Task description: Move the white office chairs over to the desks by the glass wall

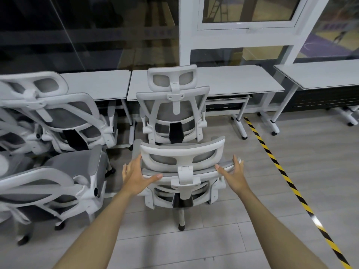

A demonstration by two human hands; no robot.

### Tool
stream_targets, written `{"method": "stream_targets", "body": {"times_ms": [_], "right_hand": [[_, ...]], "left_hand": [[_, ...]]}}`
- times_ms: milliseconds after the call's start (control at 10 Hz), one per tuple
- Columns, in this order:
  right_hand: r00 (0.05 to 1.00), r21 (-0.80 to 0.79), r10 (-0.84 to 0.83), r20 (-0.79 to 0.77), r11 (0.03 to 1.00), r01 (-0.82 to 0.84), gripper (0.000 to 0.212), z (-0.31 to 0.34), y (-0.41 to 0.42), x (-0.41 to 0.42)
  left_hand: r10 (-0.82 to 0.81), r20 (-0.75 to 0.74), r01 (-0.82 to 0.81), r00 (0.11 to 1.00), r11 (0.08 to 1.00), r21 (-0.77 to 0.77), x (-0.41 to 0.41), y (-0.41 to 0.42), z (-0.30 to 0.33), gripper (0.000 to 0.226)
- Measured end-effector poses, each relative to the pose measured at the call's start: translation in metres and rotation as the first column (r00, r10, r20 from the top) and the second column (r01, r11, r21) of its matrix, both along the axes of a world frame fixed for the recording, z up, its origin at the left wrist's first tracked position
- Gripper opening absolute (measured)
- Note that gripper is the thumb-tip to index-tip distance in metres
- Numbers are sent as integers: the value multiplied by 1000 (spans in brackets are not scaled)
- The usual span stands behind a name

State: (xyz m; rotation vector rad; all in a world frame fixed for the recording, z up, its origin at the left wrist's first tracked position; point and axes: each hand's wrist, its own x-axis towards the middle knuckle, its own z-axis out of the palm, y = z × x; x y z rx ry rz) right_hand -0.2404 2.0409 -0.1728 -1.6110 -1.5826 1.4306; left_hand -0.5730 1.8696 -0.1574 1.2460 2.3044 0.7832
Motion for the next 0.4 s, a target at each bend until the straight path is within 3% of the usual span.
{"method": "stream_targets", "body": {"times_ms": [200, 300, 400], "right_hand": [[1000, 133, -7, 22, 991, 4, 92, 0, -24, 1], [996, 216, 6, 94, 976, -26, 78, 4, -48, 10], [980, 304, 6, 200, 950, -68, 59, 12, -71, 15]], "left_hand": [[77, 23, -77, 997, 997, 26, 16, -21, 6, 112], [76, -109, -69, 991, 996, 64, 30, -49, 4, 77], [17, -345, 19, 939, 995, 99, 30, -75, 6, 48]]}}
